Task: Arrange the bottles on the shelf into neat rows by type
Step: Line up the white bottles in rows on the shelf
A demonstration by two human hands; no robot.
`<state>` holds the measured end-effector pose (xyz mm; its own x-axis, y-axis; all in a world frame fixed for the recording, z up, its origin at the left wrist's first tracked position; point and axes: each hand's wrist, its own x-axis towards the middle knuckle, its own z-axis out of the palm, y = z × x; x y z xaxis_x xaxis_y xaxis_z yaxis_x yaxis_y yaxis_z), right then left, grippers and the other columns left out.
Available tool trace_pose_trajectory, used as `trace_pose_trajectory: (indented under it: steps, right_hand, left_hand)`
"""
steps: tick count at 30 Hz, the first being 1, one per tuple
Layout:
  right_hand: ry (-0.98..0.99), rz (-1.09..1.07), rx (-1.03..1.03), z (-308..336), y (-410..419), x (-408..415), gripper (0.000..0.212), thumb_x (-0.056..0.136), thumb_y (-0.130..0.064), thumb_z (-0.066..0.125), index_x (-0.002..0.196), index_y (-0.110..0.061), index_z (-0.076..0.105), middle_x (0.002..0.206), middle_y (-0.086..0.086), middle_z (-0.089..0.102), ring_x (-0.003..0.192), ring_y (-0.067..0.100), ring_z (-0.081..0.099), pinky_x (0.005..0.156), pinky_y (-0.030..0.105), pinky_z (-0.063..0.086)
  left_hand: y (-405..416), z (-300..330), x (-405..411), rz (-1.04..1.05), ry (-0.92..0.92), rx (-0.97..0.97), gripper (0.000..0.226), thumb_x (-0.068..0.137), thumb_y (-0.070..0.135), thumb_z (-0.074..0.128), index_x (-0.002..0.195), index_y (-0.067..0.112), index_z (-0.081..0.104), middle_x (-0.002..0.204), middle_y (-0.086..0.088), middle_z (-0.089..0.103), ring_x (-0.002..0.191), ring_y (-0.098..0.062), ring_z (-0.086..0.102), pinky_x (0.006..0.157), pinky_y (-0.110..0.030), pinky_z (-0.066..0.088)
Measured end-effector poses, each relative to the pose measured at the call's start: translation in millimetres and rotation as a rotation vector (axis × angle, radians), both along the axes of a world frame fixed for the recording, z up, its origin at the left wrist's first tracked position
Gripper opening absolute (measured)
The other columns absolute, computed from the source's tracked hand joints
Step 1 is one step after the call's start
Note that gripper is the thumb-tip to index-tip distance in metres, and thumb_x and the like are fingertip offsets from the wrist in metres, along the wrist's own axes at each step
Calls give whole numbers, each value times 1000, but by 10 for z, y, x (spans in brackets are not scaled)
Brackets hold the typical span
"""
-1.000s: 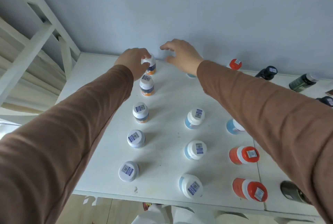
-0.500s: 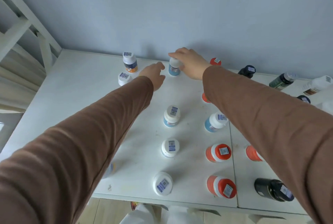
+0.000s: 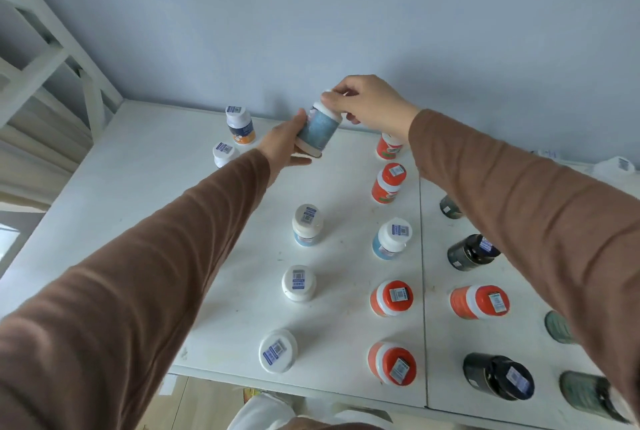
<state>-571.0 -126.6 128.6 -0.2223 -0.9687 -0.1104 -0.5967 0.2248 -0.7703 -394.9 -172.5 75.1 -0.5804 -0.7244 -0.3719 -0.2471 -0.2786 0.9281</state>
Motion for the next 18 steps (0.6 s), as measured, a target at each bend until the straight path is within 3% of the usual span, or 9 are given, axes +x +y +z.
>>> trace_pose_trajectory:
  steps: [3, 5, 9, 13, 16, 18]
  right_hand:
    - [-82, -98, 28, 131, 60, 39, 50, 80, -64, 63, 79, -15, 54, 69, -4, 53, 61, 14, 48, 61, 26, 43]
    - [-117, -119, 69, 178, 93, 63, 53, 81, -67, 61, 78, -15, 49, 66, -3, 48, 58, 14, 43, 57, 25, 38]
    - [-150, -109, 131, 178, 148, 88, 57, 81, -72, 57, 85, -16, 50, 67, -1, 46, 56, 14, 40, 55, 25, 36]
    - [-132, -64, 112, 116, 214, 105, 50, 84, -63, 60, 83, -13, 57, 69, -3, 51, 58, 12, 44, 56, 24, 39]
    - [-68, 23, 52, 8, 267, 113, 44, 87, -52, 65, 101, -10, 66, 84, 1, 60, 68, 13, 52, 63, 27, 47]
    - [31, 90, 7, -85, 297, 130, 37, 84, -43, 70, 107, -15, 66, 96, 1, 63, 74, 12, 56, 72, 31, 50]
  left_hand:
    - [91, 170, 15, -80, 137, 293, 60, 99, 54, 25, 103, 7, 62, 79, -13, 64, 64, -23, 58, 67, -31, 52]
    - [126, 227, 18, -123, 180, 426, 60, 98, 53, 26, 95, 6, 64, 71, -11, 61, 56, -21, 54, 60, -27, 50]
    - [170, 225, 20, -133, 165, 454, 58, 98, 51, 28, 92, 6, 64, 67, -10, 61, 53, -19, 52, 59, -25, 49]
    - [179, 101, 44, -67, 163, 331, 52, 100, 49, 30, 108, 8, 62, 83, -14, 67, 73, -24, 60, 73, -32, 53]
    - [173, -45, 112, -77, 120, 151, 46, 100, 43, 36, 128, 12, 55, 112, -8, 64, 100, -21, 62, 97, -38, 50]
    - [186, -120, 180, -139, 93, 49, 37, 101, 34, 39, 132, 15, 50, 118, -3, 60, 107, -18, 57, 103, -36, 45]
